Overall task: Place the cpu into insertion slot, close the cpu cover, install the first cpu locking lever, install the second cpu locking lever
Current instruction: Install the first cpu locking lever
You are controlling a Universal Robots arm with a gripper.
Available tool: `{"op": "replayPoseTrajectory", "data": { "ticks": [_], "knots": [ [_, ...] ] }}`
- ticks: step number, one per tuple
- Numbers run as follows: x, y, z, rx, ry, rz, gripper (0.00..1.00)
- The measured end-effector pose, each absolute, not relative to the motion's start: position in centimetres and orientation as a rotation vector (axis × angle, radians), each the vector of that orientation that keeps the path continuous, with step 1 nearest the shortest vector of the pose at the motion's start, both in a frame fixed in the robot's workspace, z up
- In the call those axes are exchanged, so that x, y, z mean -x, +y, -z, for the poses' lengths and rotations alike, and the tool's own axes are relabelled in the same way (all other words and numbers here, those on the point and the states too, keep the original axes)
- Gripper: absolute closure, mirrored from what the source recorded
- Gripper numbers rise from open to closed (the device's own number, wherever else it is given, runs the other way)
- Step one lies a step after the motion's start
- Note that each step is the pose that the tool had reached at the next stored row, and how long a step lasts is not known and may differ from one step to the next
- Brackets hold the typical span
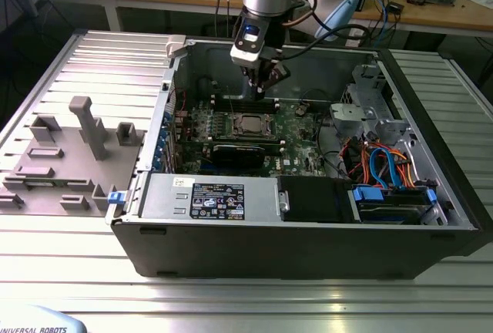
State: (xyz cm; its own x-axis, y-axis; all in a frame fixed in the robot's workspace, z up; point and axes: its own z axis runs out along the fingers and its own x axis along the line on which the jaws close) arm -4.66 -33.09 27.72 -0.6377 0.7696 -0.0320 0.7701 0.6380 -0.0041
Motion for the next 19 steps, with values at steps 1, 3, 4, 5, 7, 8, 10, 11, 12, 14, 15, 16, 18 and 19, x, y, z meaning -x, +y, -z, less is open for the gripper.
{"op": "replayPoseTrajectory", "data": {
  "ticks": [1,3,4,5,7,8,10,11,12,14,15,16,18,19],
  "knots": [
    [4.67,-33.10,-27.72,-1.319,2.821,0.027,0.89],
    [4.66,-33.09,-27.72,-1.307,2.827,0.027,0.89],
    [4.66,-33.09,-27.72,-1.301,2.829,0.027,0.89],
    [4.67,-33.09,-27.72,-1.298,2.831,0.027,0.89],
    [4.67,-33.09,-27.72,-1.296,2.832,0.027,0.89],
    [4.67,-33.10,-27.72,-1.296,2.832,0.027,0.89],
    [4.67,-33.09,-27.72,-1.296,2.832,0.027,0.89],
    [4.66,-33.10,-27.72,-1.295,2.832,0.027,0.89],
    [4.66,-33.09,-27.72,-1.295,2.832,0.027,0.89],
    [4.66,-33.10,-27.72,-1.295,2.832,0.027,0.89],
    [4.67,-33.09,-27.72,-1.295,2.832,0.027,0.89],
    [4.67,-33.09,-27.72,-1.295,2.832,0.027,0.89],
    [4.67,-33.09,-27.72,-1.295,2.832,0.027,0.89],
    [4.67,-33.09,-27.72,-1.293,2.833,0.027,0.89]
  ]
}}
